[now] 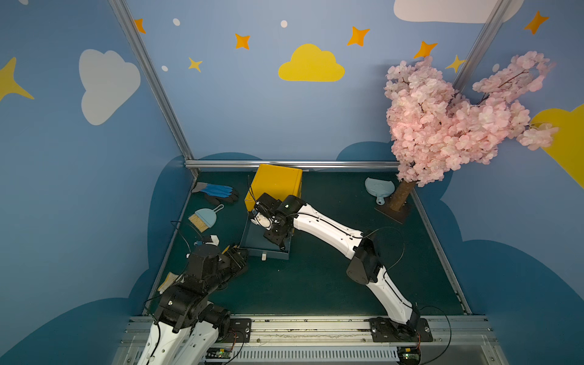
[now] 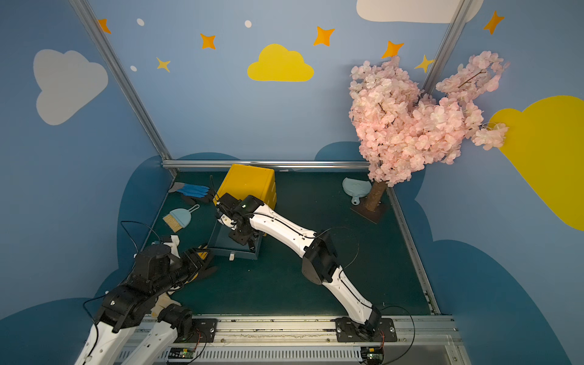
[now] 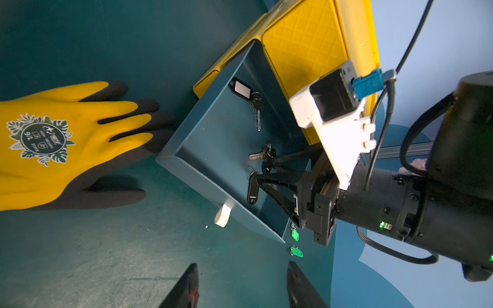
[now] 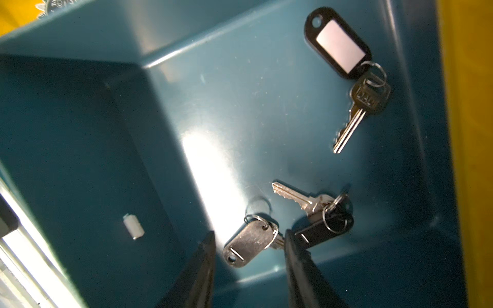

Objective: Take the keys out of the drawer
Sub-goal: Pick up the key from the drawer.

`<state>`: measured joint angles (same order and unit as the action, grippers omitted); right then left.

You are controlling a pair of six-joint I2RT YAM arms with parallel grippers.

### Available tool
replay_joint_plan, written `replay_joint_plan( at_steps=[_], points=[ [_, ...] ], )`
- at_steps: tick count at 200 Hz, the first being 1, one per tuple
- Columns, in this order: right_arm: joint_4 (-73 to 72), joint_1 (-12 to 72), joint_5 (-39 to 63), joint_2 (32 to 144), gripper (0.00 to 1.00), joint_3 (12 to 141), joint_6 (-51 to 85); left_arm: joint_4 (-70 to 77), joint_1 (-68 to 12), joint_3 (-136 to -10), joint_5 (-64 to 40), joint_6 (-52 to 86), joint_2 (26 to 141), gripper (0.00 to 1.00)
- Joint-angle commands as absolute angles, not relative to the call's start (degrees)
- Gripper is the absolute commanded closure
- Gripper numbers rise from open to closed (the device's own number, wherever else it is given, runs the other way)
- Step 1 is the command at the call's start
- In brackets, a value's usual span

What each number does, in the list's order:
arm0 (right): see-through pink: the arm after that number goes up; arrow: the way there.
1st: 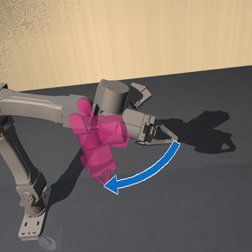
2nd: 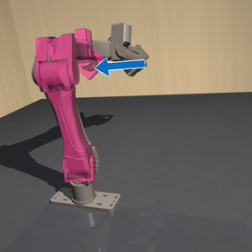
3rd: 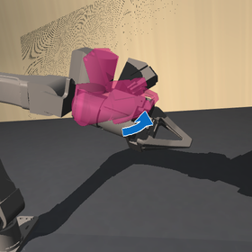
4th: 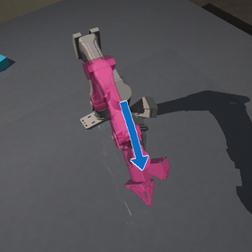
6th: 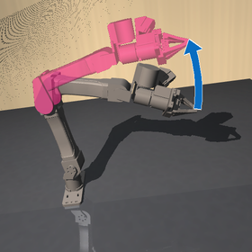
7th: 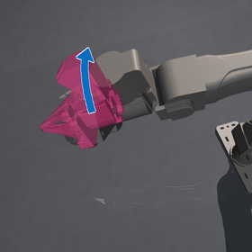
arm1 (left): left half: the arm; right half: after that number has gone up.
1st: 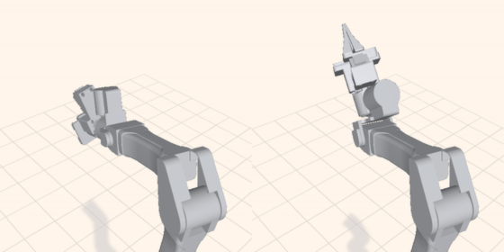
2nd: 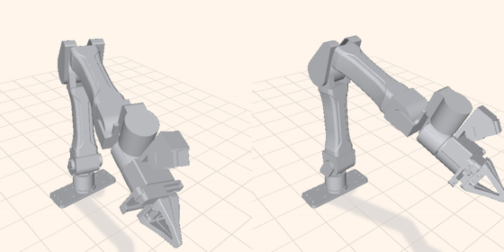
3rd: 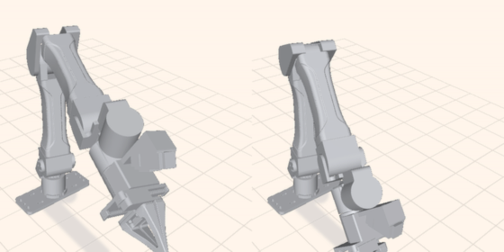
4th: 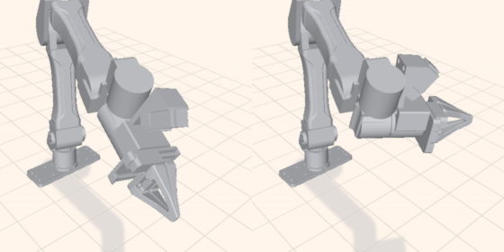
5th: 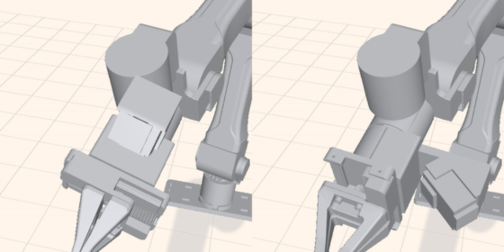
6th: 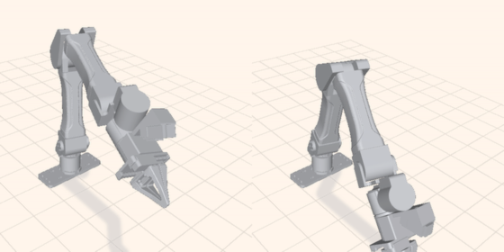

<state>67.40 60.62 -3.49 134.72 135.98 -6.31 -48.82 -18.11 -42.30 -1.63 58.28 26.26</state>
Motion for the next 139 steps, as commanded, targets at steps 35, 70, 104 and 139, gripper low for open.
replay_joint_plan(
  at_steps=[35,70,104,139],
  points=[
    [68.0,60.0,-4.1,137.3,0.55,134.6,-6.2,-50.0,-17.7,-44.7,-2.0,55.3,26.6,0.46],
    [69.1,59.9,-4.8,138.2,0.55,134.4,-5.5,-50.4,-17.7,-44.8,-2.2,54.8,26.5,0.46],
    [69.4,59.6,-5.9,139.2,0.56,134.2,-4.8,-50.5,-17.7,-44.4,-2.5,55.0,26.2,0.46],
    [69.4,59.5,-6.1,139.1,0.66,134.4,-4.5,-50.6,-17.6,-44.1,-2.4,55.5,25.8,0.46]
  ],
)
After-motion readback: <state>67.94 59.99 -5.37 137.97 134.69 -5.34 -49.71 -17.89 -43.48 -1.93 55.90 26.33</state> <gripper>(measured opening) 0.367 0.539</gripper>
